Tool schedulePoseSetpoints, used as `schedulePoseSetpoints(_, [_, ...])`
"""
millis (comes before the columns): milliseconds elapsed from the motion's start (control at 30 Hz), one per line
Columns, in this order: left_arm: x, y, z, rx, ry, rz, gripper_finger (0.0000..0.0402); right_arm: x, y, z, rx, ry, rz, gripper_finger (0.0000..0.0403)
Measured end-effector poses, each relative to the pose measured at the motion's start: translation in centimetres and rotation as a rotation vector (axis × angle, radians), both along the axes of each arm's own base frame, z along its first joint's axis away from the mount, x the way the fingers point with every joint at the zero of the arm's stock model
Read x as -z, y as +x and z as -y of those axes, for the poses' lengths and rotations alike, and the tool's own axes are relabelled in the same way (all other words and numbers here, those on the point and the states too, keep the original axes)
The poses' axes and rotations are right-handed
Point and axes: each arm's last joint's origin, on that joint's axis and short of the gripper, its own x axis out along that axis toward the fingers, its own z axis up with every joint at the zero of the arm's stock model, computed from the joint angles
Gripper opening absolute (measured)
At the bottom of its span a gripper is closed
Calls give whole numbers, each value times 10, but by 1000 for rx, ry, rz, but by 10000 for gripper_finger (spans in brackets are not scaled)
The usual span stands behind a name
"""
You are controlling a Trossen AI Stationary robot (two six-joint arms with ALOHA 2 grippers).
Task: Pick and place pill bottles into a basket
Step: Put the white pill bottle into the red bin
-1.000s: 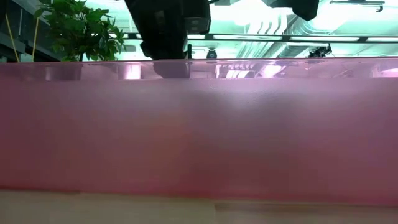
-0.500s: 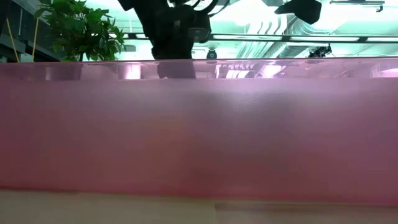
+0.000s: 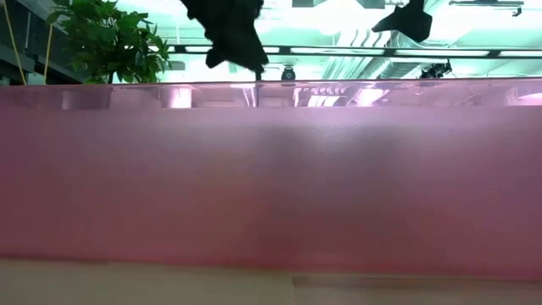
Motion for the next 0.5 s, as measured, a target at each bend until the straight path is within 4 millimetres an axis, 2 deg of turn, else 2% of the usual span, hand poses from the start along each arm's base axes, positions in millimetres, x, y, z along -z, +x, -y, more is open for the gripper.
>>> schedulePoseSetpoints(367, [-51,-35,2,-88,24,223,145,5,-10,25,-56,-19,-48,323])
schedulePoseSetpoints(500, [-67,-57,2,-154,76,256,145,9,-14,30,-63,-16,-85,323])
